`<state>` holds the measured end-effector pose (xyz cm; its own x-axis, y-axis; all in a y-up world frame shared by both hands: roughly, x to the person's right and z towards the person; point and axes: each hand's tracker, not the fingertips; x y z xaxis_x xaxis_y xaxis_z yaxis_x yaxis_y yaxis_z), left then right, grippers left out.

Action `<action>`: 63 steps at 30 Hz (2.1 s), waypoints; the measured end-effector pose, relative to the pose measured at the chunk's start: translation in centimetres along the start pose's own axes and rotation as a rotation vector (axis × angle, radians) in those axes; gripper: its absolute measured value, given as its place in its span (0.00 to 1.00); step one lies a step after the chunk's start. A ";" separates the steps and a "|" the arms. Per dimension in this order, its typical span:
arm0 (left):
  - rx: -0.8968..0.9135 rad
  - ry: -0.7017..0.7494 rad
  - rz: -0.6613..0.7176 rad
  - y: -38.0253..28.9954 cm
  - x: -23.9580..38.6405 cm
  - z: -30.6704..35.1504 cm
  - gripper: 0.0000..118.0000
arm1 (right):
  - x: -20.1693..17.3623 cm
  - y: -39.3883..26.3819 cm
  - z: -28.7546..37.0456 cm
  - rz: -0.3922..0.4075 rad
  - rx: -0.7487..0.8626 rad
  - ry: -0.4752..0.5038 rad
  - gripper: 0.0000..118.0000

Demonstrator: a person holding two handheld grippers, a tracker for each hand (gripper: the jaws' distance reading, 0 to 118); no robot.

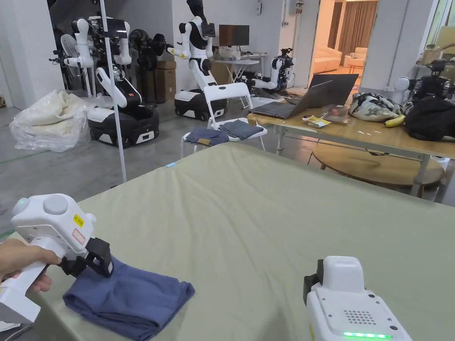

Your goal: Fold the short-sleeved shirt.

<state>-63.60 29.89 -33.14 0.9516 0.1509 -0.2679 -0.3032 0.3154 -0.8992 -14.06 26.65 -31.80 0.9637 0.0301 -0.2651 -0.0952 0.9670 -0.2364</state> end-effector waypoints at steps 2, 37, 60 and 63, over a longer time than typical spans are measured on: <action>0.074 0.026 0.007 0.4 -0.1 1.7 0.55 | 0.5 0.1 0.3 -0.004 0.004 -0.004 0.00; 0.810 -0.275 -0.407 -16.8 44.6 -4.5 0.37 | 24.9 -3.1 12.2 -0.098 -0.069 -0.441 0.00; 0.997 -0.292 -0.392 -18.5 44.0 -2.3 0.00 | 24.0 -4.8 13.5 -0.163 0.043 -0.492 0.00; 0.998 -0.301 -0.412 -18.7 43.9 -2.3 0.00 | 23.8 -5.0 13.5 -0.155 0.050 -0.503 0.00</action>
<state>-16.09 28.45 -28.90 0.9785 0.0397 0.2026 -0.0019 0.9830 -0.1835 12.72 25.94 -24.26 0.9673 -0.0086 0.2535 0.0584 0.9801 -0.1896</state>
